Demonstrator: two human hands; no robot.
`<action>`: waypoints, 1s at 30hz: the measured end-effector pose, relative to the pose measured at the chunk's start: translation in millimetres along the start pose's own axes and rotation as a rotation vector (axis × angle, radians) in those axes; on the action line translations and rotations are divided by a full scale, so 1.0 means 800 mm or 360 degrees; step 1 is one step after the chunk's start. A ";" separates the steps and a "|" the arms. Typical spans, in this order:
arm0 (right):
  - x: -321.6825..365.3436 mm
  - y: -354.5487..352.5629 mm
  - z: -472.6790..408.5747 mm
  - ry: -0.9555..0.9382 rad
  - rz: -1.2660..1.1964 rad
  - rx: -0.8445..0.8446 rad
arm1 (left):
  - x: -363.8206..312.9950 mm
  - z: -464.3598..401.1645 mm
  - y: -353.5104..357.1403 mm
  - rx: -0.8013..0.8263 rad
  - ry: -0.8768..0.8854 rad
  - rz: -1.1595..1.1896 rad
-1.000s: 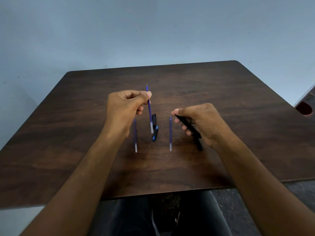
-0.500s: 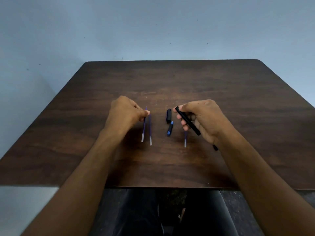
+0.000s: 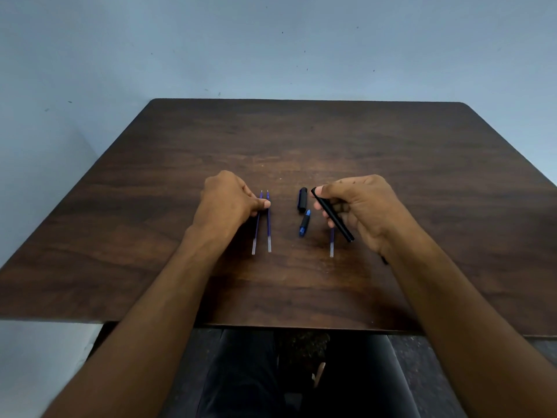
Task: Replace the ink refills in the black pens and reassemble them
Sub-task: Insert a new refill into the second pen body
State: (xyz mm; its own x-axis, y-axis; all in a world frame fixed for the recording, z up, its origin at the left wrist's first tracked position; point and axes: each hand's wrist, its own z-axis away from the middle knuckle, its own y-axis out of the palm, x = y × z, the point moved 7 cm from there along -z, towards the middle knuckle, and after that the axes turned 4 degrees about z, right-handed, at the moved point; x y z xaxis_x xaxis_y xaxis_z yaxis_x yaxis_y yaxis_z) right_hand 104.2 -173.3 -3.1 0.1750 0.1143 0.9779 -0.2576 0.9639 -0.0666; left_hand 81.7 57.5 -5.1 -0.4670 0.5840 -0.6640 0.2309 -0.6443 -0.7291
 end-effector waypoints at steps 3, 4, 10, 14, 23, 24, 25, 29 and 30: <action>-0.001 -0.002 -0.001 0.0007 -0.0078 -0.0010 | -0.003 -0.002 0.000 0.0028 -0.0015 -0.0061; 0.000 -0.002 -0.001 0.0007 -0.0110 -0.0014 | -0.003 -0.002 -0.001 0.0033 -0.0011 -0.0072; 0.001 -0.002 0.000 0.0016 -0.0255 0.0032 | -0.007 0.002 -0.006 0.0016 0.0027 -0.0071; 0.003 -0.002 0.000 0.0001 -0.0317 0.0055 | -0.024 0.018 -0.006 -0.0022 0.0239 0.0156; 0.007 -0.015 0.004 -0.0054 -0.0479 -0.0145 | -0.070 0.066 0.044 0.0436 0.0534 0.0859; 0.006 -0.017 0.005 -0.0039 -0.0507 -0.0181 | -0.072 0.068 0.046 0.0392 0.0571 0.0831; 0.004 -0.020 0.005 -0.0021 -0.0502 -0.0214 | -0.074 0.070 0.047 0.0327 0.0620 0.0772; 0.000 -0.028 0.009 -0.0011 -0.0220 -0.0285 | -0.081 0.077 0.045 0.0042 0.0761 0.0571; 0.002 -0.031 0.010 -0.0024 -0.0175 -0.0287 | -0.082 0.078 0.042 -0.0003 0.0777 0.0548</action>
State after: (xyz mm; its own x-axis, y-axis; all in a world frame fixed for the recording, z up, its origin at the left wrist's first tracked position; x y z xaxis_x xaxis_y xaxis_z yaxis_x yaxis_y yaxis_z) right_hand 103.6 -198.9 1.6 0.1777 0.0040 0.9841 -0.0635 0.9980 0.0074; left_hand 67.2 -33.2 24.2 0.0815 0.5013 -0.8614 0.3009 -0.8363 -0.4583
